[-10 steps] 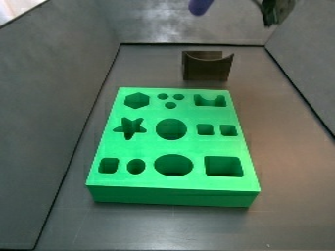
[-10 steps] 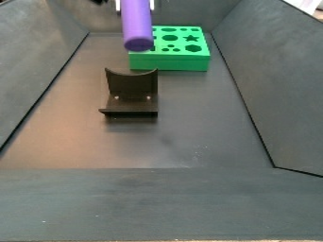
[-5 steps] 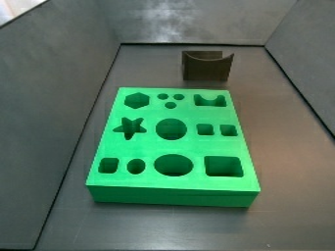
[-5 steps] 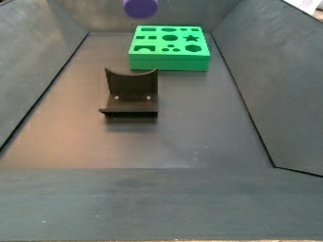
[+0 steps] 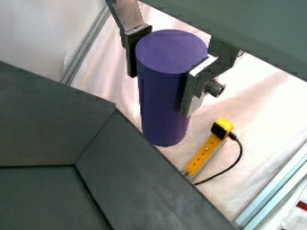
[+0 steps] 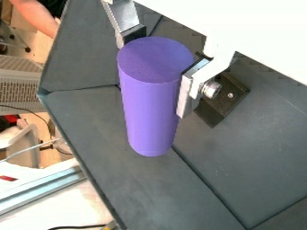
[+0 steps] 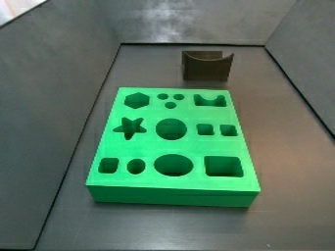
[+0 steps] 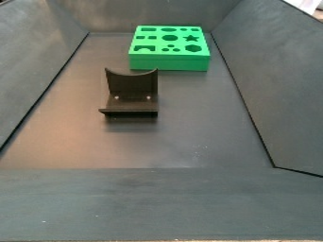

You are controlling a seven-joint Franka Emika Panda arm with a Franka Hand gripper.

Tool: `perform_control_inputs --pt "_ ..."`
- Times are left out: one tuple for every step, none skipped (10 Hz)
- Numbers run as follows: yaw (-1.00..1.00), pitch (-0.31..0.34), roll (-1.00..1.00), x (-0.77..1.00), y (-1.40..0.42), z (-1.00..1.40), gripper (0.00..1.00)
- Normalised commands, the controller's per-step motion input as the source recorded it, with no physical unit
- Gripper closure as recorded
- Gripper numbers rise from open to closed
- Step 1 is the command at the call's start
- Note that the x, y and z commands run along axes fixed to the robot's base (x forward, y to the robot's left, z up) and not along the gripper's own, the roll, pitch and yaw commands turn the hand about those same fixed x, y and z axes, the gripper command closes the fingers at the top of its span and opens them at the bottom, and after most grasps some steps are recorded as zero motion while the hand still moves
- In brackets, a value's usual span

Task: Pick up the round object. Move up. Place the round object on the fixture. Regrasp the round object. Move to above the board. Insert the round object.
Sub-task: Move to above the board.

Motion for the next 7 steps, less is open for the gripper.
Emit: perform_control_inputs --pt "0.06 0.106 -0.05 -0.02 -0.03 0.92 1.0" --pt "0.07 0.117 -0.05 0.01 -0.03 0.7 1.0" --pt "0.07 0.121 -0.05 0.01 -0.03 0.59 1.0" --pt "0.09 0.122 -0.06 0.01 -0.03 0.32 1.0" --pt "-0.15 -0.056 -1.0 -0.4 -1.0 -0.21 1.0" --pt "-0.15 -0.067 -1.0 -0.41 -1.0 -0.25 1.0" --pt "-0.15 -0.082 -1.0 -0.43 -1.0 -0.25 1.0"
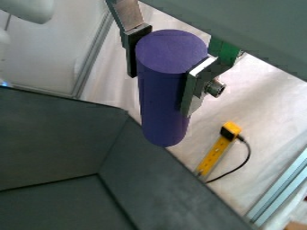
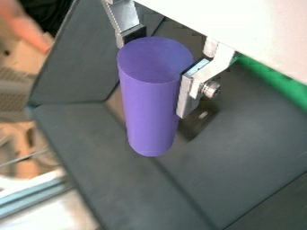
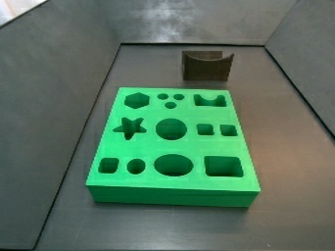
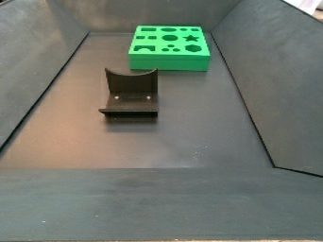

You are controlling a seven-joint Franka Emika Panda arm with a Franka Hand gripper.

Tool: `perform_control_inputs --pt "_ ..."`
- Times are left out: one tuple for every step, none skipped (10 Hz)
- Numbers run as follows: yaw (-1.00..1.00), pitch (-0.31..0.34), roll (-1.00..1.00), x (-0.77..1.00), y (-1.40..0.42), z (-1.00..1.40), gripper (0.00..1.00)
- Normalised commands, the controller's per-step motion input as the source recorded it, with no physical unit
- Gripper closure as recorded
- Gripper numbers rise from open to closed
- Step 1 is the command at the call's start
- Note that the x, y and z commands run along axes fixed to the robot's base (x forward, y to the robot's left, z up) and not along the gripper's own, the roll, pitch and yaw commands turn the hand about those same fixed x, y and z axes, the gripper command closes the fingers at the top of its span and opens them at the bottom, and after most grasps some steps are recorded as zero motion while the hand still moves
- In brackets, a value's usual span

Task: Pick up the round object. Move up. Place the round object on the fixture. Regrasp the round object. Move to above the board. Insert the round object.
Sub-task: Move to above the board.

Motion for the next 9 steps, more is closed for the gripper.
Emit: perform_control_inputs --pt "-0.15 -0.084 -1.0 -0.45 -1.0 -0.25 1.0" --pt "-0.16 -0.084 -1.0 -0.46 -1.0 -0.25 1.0" --pt "-0.16 -0.079 -1.0 -0.47 -1.0 -0.25 1.0" --pt "-0.17 -0.063 -1.0 -0.49 -1.0 -0.25 1.0" --pt "-0.18 -0.059 -1.0 -0.5 -1.0 -0.25 1.0" --pt "-0.18 -0.055 -1.0 -0.43 -0.82 -0.2 1.0" --pt "-0.17 -0.045 -1.0 -0.27 -0.44 -0.11 1.0" --pt "-0.16 -0.034 -0.99 -0.14 -0.15 -0.04 1.0" --pt "-0.13 -0.028 -0.84 -0.11 -0.09 -0.03 1.0"
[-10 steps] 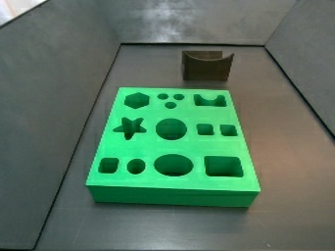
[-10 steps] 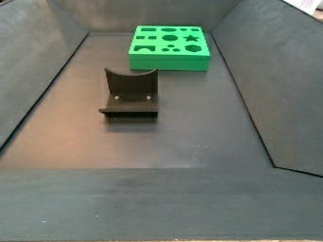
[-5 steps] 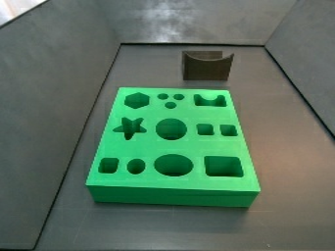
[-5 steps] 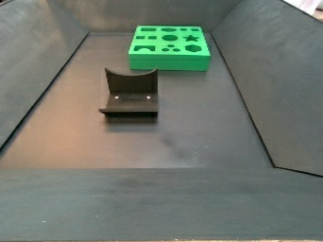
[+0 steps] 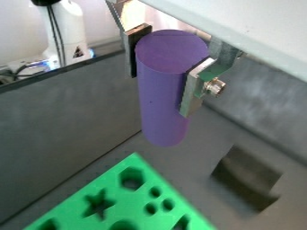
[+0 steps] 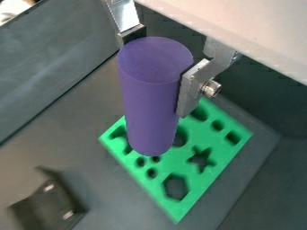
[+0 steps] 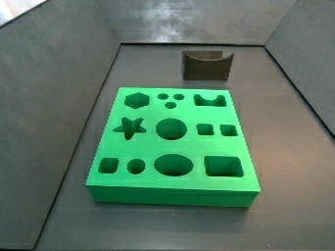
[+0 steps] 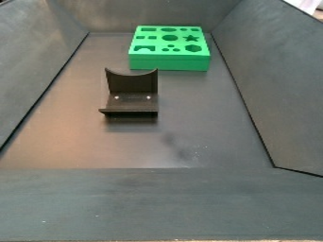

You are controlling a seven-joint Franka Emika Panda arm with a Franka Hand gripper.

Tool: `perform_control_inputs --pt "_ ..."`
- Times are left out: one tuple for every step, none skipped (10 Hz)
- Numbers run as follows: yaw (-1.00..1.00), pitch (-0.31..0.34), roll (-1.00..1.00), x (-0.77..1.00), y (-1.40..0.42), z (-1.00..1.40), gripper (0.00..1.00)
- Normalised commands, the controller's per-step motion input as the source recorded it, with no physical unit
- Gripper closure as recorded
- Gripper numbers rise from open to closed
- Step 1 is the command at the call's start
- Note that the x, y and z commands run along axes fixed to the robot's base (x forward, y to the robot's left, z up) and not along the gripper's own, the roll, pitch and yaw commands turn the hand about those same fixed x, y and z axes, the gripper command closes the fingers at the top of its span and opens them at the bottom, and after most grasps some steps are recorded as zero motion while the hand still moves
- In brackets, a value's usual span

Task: Pick up the round object. Move up. Place the round object on the fixture. Regrasp the round object. Move to above the board. Insert the round object.
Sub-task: Move to above the board, then insert the round object.

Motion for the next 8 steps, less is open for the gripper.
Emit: perform_control_inputs --pt "-0.08 -0.028 -0.6 -0.08 -0.05 -0.02 1.0" --pt "-0.04 -0.022 -0.33 -0.06 -0.03 -0.01 1.0" --pt "0.0 -0.007 0.0 0.0 0.0 0.0 1.0" --pt "0.0 -0.05 0.0 0.0 -0.02 -0.07 1.0" --pt "0.01 -0.1 0.0 0.0 -0.06 -0.17 1.0" --pt "0.08 -0.13 0.04 0.0 -0.15 -0.23 1.0" --pt "0.07 -0.124 0.07 0.0 -0.09 -0.31 1.0" --pt "0.05 -0.114 0.06 0.0 -0.09 -0.35 1.0"
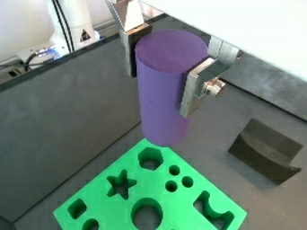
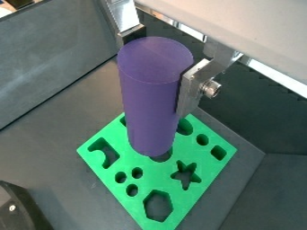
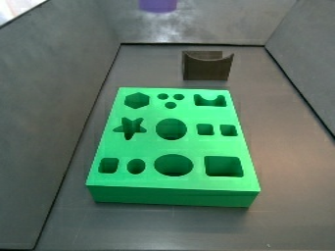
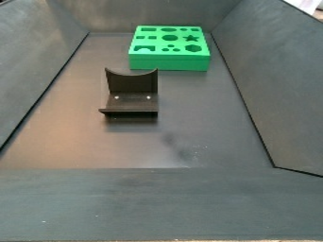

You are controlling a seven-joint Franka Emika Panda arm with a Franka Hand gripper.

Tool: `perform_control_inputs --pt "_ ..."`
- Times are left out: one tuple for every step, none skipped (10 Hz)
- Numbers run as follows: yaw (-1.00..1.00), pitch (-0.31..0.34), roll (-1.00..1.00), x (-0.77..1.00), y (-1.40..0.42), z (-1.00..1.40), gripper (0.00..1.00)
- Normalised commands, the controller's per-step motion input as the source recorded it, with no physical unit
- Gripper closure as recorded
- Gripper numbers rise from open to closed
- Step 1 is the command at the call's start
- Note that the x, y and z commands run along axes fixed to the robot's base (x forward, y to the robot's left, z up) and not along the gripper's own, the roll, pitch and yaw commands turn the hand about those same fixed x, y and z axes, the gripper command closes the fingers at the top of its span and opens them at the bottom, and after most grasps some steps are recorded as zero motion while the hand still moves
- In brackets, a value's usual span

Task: Pick up the round object. Move up. Place the round object on the fixture. Regrasp the round object. Move to above the board. Insert the round object.
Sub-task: Insert the round object.

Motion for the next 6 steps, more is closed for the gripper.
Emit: perform_control_inputs --pt "0.03 -0.091 0.04 0.0 -0.12 -0.32 1.0" --pt "0.02 -0.084 0.03 0.0 -0.15 -0.32 1.0" --pt "0.01 -0.071 0.0 0.03 -0.19 -0.34 1.0" --pt "0.0 -0.087 0.0 0.02 -0.19 -0.37 1.0" --pt "0.0 -0.097 0.0 0.01 -0.18 -0.38 1.0" --pt "0.01 -0.114 0.0 0.04 -0.19 -0.44 1.0"
